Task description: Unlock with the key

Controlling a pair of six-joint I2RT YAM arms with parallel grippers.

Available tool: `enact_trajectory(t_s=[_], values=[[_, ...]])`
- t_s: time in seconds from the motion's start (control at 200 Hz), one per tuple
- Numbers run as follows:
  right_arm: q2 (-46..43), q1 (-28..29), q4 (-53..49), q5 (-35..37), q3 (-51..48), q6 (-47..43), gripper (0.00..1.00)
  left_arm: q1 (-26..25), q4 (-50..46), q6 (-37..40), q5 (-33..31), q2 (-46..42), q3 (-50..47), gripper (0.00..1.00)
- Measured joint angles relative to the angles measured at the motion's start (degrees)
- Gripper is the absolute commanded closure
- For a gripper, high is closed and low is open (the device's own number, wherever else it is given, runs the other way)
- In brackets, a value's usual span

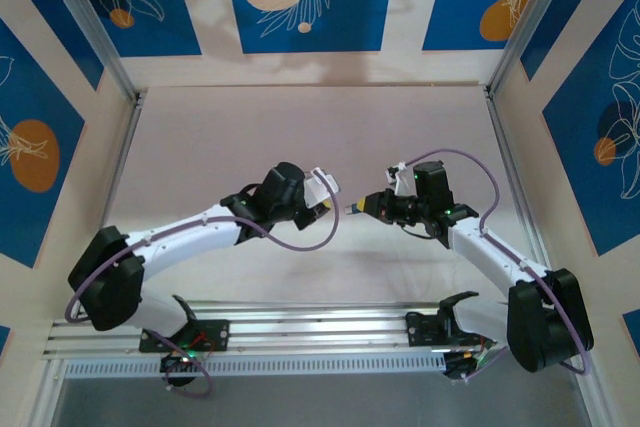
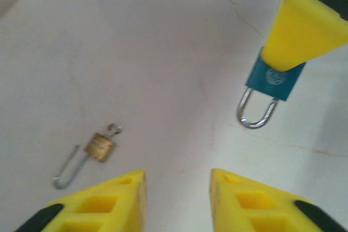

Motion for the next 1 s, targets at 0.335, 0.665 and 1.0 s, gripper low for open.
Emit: enact_trajectory(t_s=[0.335, 0.665, 1.0], values=[[-0.9, 0.0, 1.14, -0.87, 0.0, 1.79, 0.99, -0.22, 0.61, -6.78, 10.08, 5.4, 2.6, 0.45], [-1.95, 0.04, 1.27, -1.95, -0.15, 2.29, 0.99, 1.01, 2.78, -9.55, 12.02, 5.44, 2.67, 0.46], [-3.52, 0.09, 1.31, -2.58, -0.31, 2.75, 1.0, 1.81, 3.61, -9.94, 12.0, 5.55, 2.67, 0.47]])
